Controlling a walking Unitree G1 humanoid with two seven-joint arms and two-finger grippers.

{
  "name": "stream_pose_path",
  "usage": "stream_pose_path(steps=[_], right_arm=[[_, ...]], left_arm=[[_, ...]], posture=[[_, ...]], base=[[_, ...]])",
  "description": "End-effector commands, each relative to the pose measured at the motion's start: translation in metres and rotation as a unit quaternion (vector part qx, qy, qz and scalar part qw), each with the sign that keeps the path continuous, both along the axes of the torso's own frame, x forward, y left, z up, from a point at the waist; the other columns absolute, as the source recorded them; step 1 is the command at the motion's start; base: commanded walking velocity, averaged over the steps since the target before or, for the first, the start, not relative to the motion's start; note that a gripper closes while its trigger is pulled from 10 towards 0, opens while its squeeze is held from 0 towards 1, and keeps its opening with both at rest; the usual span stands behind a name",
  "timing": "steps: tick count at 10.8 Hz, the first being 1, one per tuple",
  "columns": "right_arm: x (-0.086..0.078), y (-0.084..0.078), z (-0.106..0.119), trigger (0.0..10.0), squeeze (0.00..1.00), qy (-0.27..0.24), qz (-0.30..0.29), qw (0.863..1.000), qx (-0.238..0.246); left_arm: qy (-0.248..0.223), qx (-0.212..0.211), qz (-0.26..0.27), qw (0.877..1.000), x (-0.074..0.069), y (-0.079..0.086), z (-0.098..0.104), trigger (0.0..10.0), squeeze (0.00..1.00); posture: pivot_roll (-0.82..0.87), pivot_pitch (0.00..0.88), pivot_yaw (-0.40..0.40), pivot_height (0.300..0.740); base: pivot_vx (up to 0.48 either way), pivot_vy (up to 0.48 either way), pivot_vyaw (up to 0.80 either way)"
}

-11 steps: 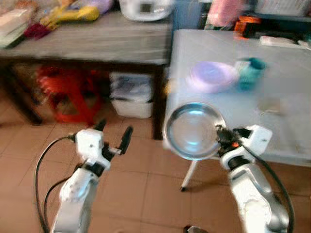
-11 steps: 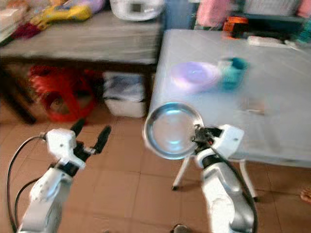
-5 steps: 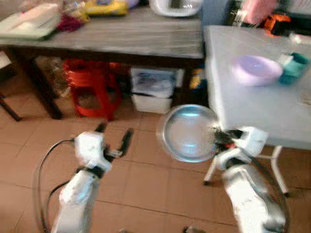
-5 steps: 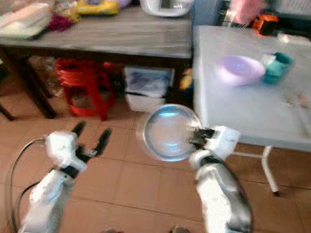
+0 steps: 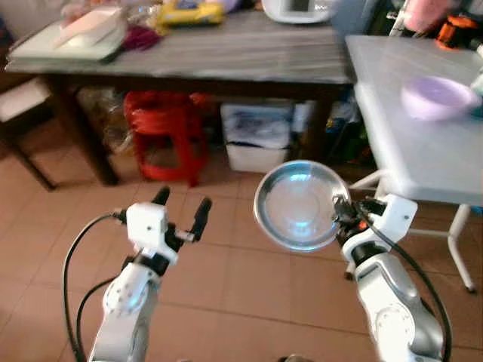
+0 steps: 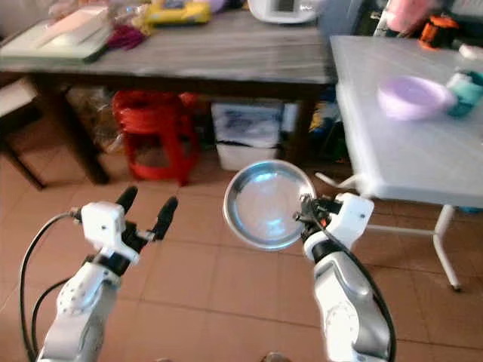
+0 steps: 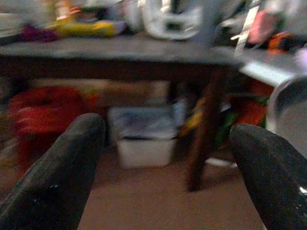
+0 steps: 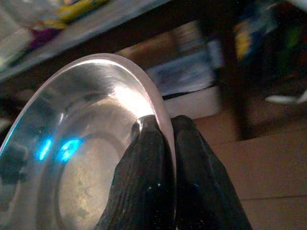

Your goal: Setting the table

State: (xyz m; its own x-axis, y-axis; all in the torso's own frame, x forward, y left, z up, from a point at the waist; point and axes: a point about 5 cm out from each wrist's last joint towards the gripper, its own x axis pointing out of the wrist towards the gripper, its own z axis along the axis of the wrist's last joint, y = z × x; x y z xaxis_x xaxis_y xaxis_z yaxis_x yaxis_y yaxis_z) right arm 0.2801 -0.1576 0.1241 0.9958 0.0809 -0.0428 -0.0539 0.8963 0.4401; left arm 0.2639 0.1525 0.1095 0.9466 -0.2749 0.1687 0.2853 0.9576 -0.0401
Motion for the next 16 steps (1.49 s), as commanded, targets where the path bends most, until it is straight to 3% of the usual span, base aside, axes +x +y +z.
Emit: stream_pose_path(steps=[1,7,16], right_arm=[[0.0006,0.0008,0.0041,10.0,0.00,-0.010,0.004,1.000,-0.003],[-0.0011,-0.0010,0.0022,10.0,0.00,-0.010,-0.002,1.000,-0.006],[-0.0019,-0.0012,0.0039,10.0,0.00,-0.021,-0.005,1.000,-0.018]], left_arm=[[-0.001,0.000,0.015,1.000,0.0006,0.0038,0.0002,10.0,0.00],[-0.009,0.004,-0.007,1.000,0.0006,0.0012,0.0037,10.0,0.00],[-0.010,0.004,-0.019,1.000,0.0012,-0.0029,0.0036,10.0,0.00]], posture=[[-0.05,0.132,0.026,0.740],[-0.06,0.139,0.029,0.740],[-0.06,0.138,0.039,0.740]], base=[[0.000,0.000,0.00],[0.096,0.000,0.00],[0.480,0.000,0.00]])
